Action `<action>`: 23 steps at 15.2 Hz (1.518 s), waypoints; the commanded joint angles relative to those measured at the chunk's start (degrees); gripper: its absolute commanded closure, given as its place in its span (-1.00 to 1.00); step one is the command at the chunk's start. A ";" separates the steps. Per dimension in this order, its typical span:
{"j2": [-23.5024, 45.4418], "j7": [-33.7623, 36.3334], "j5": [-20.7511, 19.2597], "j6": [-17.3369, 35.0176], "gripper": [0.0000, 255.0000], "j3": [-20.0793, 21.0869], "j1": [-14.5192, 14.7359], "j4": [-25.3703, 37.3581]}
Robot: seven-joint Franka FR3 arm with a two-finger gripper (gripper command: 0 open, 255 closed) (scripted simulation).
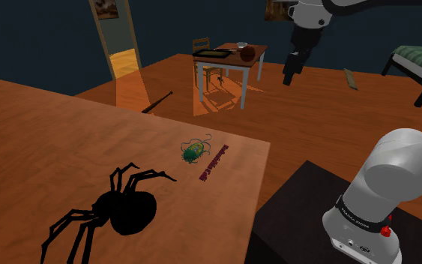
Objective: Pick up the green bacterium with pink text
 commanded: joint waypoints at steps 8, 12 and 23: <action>5.74 14.26 3.65 1.72 -1.00 10.85 0.90 0.48; 11.18 22.52 4.93 2.78 -1.00 16.97 0.88 2.72; 34.01 47.41 0.96 3.78 -1.00 33.08 -0.82 16.09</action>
